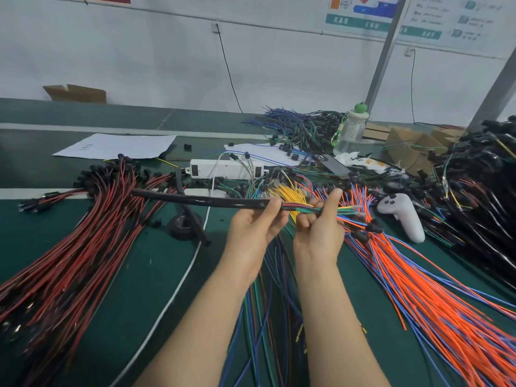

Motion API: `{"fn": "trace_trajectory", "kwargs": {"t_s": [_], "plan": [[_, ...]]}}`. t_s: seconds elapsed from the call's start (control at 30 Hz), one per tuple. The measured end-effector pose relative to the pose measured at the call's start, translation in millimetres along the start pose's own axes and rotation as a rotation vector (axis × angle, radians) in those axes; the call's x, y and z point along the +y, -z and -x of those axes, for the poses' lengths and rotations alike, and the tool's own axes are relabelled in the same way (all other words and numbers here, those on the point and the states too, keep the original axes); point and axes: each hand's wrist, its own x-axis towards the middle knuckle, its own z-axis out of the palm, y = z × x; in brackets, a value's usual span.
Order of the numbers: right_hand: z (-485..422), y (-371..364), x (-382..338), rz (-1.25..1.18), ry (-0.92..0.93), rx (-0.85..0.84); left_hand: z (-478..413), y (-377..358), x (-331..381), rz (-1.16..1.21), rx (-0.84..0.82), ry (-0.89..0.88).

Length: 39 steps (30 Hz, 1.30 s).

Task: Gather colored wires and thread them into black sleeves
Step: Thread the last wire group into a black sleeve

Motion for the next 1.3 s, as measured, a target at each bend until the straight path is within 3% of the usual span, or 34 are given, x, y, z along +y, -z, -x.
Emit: {"fn": "trace_trajectory", "kwargs": {"t_s": [0.2,0.3,0.47,0.6,0.83,0.97,1.07,1.2,1.3], "plan": [[3,-1,1,0.006,-0.057,-0.037,5,-9,-5,-0.15,0.042,-0.075],[1,0,-3,-0.063,-0.125,-0.008,7,-9,0,-0.259,-0.011,-0.103],[-5,5,-16,-0.285,-0.273,-0.022,7,12,31,0.035,-0.259,-0.088],[-1,1,-10,-0.193,-0.172,0.014,7,6,34,-0.081,-0.145,-0.169],[-2,-2,-8,0.025,0.05,-0.022,8,5,30,0.04,0.011,-0.08],[-3,-1,-8,-0.041,0.004,-0.008,9,2,25,0.08,0.018,-0.036],[-1,-1,-7,-0.063,-0.098,-0.17,7,4,24,0.166,0.063,-0.02],[2,-1,-3,0.215,-0.105,-0.463,4,12,28,0.324,0.127,0.01],[0,4,-4,0.346,-0.104,-0.566,3,15,31,0.359,0.133,0.019]]}}
